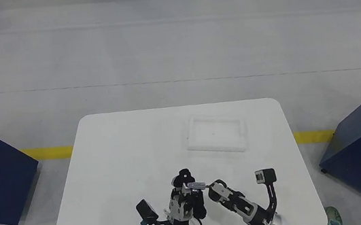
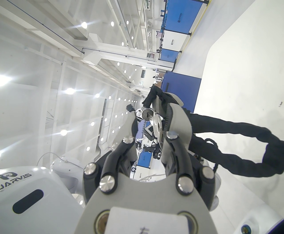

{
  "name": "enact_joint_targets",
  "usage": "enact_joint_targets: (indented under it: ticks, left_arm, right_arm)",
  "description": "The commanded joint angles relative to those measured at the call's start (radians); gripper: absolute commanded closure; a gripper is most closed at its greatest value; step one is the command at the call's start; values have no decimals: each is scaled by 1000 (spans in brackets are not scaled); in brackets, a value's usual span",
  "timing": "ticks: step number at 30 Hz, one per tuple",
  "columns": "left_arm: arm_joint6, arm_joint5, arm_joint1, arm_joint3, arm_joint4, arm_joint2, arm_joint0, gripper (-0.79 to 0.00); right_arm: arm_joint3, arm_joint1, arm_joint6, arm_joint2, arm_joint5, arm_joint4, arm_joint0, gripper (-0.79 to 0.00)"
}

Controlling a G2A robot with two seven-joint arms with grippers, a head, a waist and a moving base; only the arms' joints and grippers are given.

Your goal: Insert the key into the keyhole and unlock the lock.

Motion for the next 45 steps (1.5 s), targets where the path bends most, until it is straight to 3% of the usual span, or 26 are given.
enact_joint_targets:
  ticks: [1,13,16,21,45]
  left_arm:
    - [-2,-2,-1,-1,-2,-1,1,0]
    - [-17,-19,-3,-16,-26,-13,10,0]
    - [-20,-21,-4,-19,-28,-16,13,0]
    - [-22,-23,-4,-24,-26,-20,16,0]
    - [-20,-9,-10,-28,-23,-38,22,0]
  right_arm:
    - [0,0,-2,1,-1,0,0,-785]
    - [19,2,3,54,-25,35,-10,-785]
    - [18,3,12,71,-34,45,-16,-606]
    - [13,5,28,88,-45,51,-23,-391]
    - [16,2,65,89,-69,33,-29,-172]
